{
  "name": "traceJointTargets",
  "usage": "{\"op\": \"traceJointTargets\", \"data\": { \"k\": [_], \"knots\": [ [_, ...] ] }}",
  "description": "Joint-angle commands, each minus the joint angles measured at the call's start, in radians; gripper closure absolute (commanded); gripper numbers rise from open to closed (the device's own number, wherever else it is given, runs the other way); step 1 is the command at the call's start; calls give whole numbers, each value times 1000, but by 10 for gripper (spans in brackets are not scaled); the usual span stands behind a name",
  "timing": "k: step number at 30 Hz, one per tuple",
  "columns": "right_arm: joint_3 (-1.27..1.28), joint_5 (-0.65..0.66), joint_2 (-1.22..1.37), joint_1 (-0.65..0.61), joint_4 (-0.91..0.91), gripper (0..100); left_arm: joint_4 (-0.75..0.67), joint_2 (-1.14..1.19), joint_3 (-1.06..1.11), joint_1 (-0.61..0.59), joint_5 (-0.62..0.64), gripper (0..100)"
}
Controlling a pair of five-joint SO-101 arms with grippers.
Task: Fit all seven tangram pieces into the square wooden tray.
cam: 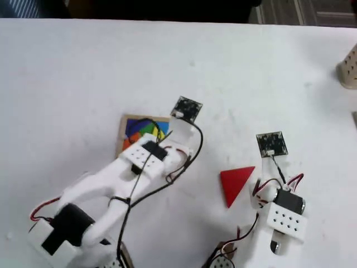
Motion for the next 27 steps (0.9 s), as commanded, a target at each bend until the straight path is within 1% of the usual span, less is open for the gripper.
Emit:
{"op": "traceJointTargets", "data": {
  "k": [1,5,9,13,18,22,27],
  "knots": [
    [-5,17,-12,-12,-1,981,11,12,-63,-12,9,978],
    [-5,20,-12,-12,-1,981,98,16,-63,-13,8,978],
    [-5,20,-12,-12,-1,981,166,16,-63,-42,8,978],
    [-5,21,-12,-12,-1,981,163,12,-74,-68,8,978],
    [-5,21,-12,-12,-1,981,169,10,-141,-65,11,978],
    [-5,21,-12,-12,-1,981,169,10,-152,-68,9,978],
    [-5,21,-12,-15,-1,981,161,2,-195,-38,12,978]
  ]
}}
